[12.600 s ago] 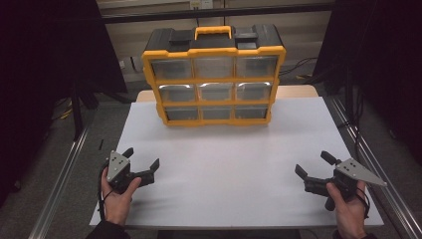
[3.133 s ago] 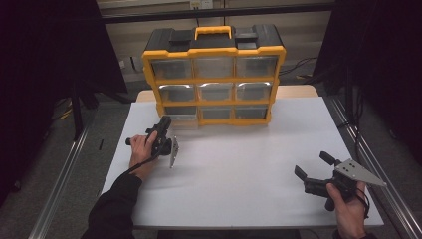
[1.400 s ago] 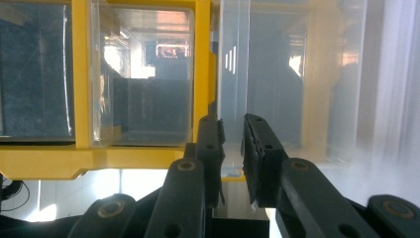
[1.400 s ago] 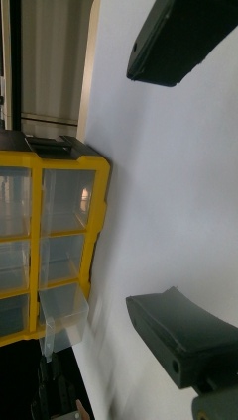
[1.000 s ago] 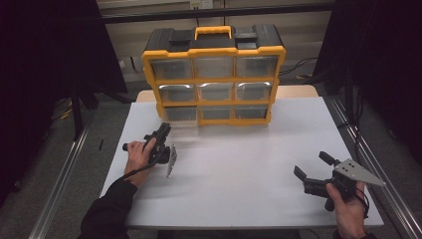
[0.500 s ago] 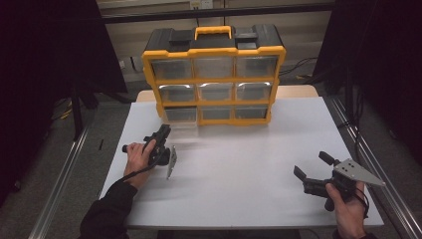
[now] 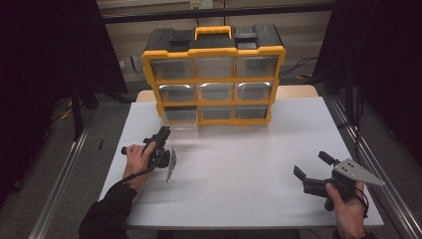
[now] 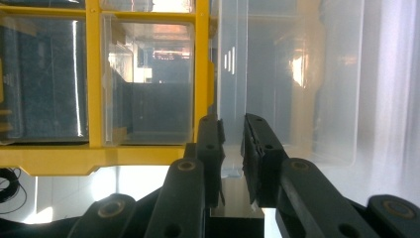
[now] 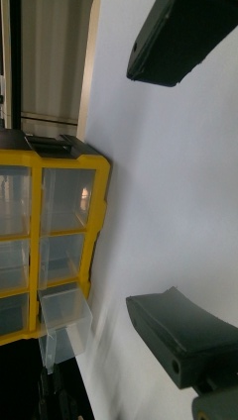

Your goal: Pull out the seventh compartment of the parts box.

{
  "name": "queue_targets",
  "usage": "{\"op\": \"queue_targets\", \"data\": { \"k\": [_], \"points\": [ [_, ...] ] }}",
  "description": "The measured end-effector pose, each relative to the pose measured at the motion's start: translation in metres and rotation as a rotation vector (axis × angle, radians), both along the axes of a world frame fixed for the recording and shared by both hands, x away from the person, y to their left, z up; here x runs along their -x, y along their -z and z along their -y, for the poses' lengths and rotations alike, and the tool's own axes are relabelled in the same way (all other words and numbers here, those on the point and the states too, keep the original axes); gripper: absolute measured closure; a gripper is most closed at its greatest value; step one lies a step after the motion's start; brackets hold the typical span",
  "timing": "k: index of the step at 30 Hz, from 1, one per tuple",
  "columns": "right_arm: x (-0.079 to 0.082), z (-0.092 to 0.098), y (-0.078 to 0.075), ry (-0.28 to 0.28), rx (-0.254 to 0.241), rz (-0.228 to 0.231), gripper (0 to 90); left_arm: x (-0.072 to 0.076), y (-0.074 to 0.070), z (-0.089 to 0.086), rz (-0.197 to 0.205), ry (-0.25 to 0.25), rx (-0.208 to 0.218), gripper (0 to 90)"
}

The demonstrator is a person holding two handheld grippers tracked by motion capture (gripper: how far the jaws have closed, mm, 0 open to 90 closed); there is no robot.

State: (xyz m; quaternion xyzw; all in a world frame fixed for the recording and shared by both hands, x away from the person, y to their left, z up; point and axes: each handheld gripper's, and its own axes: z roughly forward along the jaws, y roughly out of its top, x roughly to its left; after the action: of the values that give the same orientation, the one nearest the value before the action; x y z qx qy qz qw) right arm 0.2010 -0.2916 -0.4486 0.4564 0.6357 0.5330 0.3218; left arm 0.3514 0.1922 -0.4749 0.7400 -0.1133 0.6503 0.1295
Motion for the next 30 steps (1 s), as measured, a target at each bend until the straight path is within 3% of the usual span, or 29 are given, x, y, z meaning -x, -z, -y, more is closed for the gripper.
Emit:
{"op": "queue_targets", "data": {
  "k": [4,8,10,17,20,26,28,30],
  "points": [
    [0.0004,-0.0001,-0.0001,-0.003,0.0,-0.001,0.1,-0.0009,0.0006,-0.0004,0.0,0.001,0.004,78.7],
    [0.001,0.0003,-0.0002,-0.004,-0.003,-0.005,0.1,-0.0011,0.0011,-0.002,-0.001,-0.027,-0.02,78.5],
    [0.001,0.0002,-0.0002,-0.004,-0.003,-0.003,0.1,-0.0004,0.0003,-0.0017,-0.017,-0.036,-0.017,78.4],
    [0.0013,0.0002,-0.0002,-0.002,-0.004,-0.003,0.1,-0.0018,0.0033,-0.001,-0.013,-0.008,0.021,78.3],
    [0.001,0.0003,-0.0001,-0.004,-0.003,-0.005,0.2,-0.0009,0.0012,-0.0006,-0.004,-0.011,-0.008,78.3],
    [0.0008,0.0005,-0.0001,-0.005,-0.002,-0.001,0.2,0.0009,0.0019,0.0001,-0.022,-0.023,0.029,77.0],
    [0.0006,0.0005,0.0,-0.006,-0.003,0.0,0.1,0.0005,0.003,0.0015,-0.032,-0.014,0.065,73.0],
    [0.0006,0.0004,0.0,-0.006,-0.004,-0.001,0.2,0.001,0.0023,0.0026,-0.028,-0.022,0.063,66.7]
  ]
}}
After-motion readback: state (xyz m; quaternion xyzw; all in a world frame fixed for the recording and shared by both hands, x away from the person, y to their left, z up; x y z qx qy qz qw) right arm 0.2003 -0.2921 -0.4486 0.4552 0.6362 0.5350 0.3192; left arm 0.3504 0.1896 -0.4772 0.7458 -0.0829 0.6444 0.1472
